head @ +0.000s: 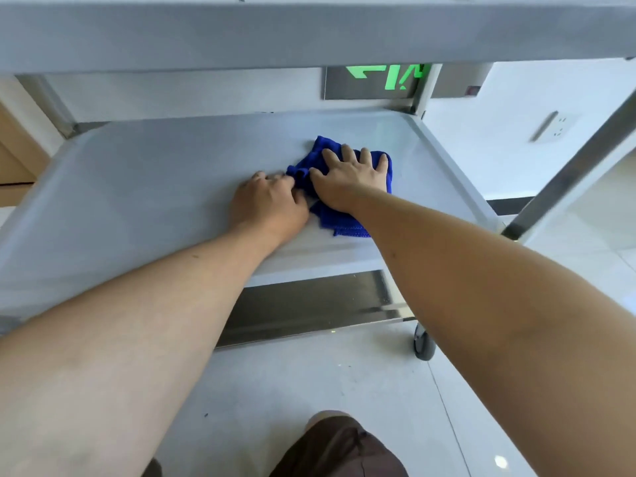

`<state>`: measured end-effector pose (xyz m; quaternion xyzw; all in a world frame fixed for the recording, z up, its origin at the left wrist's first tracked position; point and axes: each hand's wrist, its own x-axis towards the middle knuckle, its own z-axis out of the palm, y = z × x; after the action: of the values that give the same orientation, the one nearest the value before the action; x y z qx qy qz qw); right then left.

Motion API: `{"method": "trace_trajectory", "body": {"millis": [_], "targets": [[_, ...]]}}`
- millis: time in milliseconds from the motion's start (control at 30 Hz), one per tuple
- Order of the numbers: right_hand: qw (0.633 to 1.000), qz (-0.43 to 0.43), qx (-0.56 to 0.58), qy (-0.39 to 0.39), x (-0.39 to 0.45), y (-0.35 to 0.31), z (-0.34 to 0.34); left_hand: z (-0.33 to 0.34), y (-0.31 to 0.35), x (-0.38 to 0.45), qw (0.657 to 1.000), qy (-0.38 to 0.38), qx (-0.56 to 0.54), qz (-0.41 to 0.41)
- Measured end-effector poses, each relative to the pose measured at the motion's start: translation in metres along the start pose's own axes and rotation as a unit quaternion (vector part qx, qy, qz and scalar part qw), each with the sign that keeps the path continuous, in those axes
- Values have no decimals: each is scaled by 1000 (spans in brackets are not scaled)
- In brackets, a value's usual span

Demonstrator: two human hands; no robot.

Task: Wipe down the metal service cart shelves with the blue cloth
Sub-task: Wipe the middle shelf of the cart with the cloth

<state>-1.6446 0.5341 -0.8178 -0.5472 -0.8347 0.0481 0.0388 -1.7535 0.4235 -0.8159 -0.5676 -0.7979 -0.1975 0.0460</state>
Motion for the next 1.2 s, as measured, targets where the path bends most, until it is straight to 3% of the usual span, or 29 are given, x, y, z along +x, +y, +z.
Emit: {"method": "trace_trajectory", "body": {"millis": [200, 367, 433, 600, 1200], "targets": [[1000, 8, 15, 0, -77, 30, -1, -5, 2, -3, 998, -57, 17, -4], [997, 75, 11, 16, -107, 82, -7, -17, 31, 7, 991, -113, 41, -61], [995, 96, 4, 14, -108, 99, -10, -15, 52, 8, 992, -118, 19, -33], [993, 119, -9, 12, -89, 111, -13, 2, 93, 8, 993, -100, -46, 39], [993, 111, -43, 22, 49, 126, -11, 21, 62, 42, 997, -60, -37, 44]]}}
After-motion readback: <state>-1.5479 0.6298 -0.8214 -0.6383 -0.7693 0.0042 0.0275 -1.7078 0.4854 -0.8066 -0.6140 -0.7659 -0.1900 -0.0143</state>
